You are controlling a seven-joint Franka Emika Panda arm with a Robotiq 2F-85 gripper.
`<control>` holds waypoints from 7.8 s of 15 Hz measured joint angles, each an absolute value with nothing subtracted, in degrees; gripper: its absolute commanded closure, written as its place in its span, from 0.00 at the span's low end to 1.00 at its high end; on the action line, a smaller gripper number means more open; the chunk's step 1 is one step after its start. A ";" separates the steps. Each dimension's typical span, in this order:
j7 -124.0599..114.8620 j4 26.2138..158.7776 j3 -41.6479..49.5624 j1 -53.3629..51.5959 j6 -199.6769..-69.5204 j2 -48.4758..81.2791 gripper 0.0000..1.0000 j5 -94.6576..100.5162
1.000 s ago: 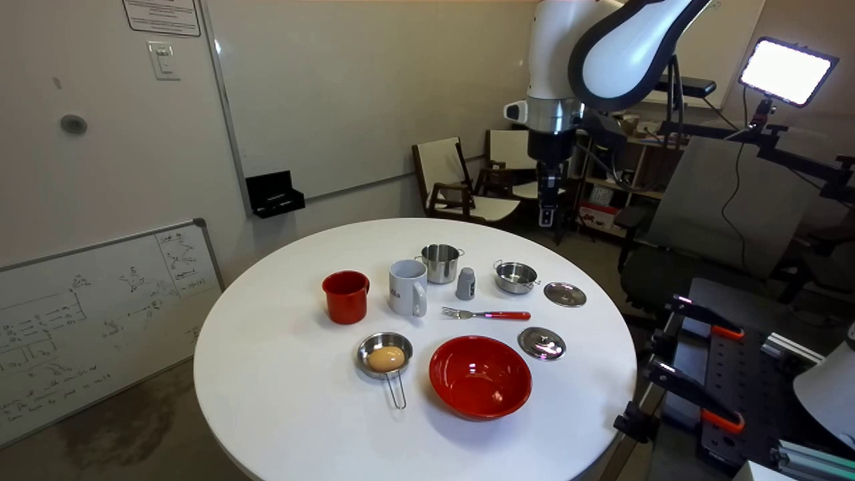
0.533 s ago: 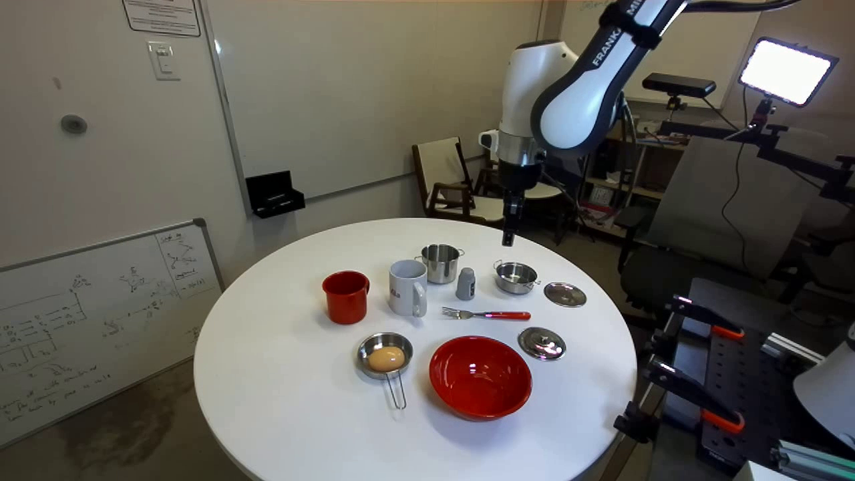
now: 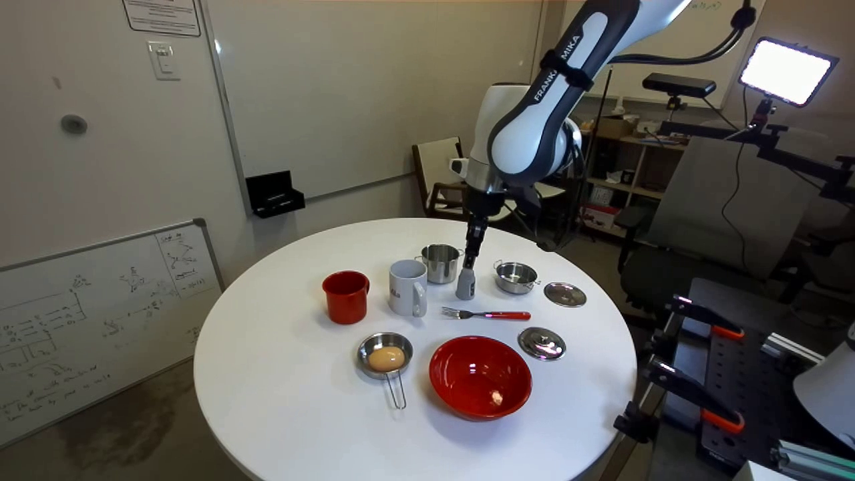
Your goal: Move the salt shaker to the right side of the table
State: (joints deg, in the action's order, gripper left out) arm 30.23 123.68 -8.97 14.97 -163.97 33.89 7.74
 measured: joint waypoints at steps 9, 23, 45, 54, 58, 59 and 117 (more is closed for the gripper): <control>30.38 115.89 -6.31 13.62 -160.76 41.35 0.00 8.36; 28.66 111.04 -3.68 11.59 -156.43 45.53 0.84 8.40; 12.04 116.74 4.65 11.33 -157.16 33.70 0.84 7.19; -8.71 121.80 16.39 6.38 -163.19 31.02 0.59 6.75; -11.80 123.08 18.31 4.37 -163.19 30.47 0.84 6.75; -11.99 123.09 18.35 4.27 -163.19 30.46 0.84 6.75; -10.79 130.14 18.48 8.00 -178.13 29.22 0.00 -11.84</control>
State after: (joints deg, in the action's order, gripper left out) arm -10.79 130.14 18.48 8.00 -178.13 29.22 -11.84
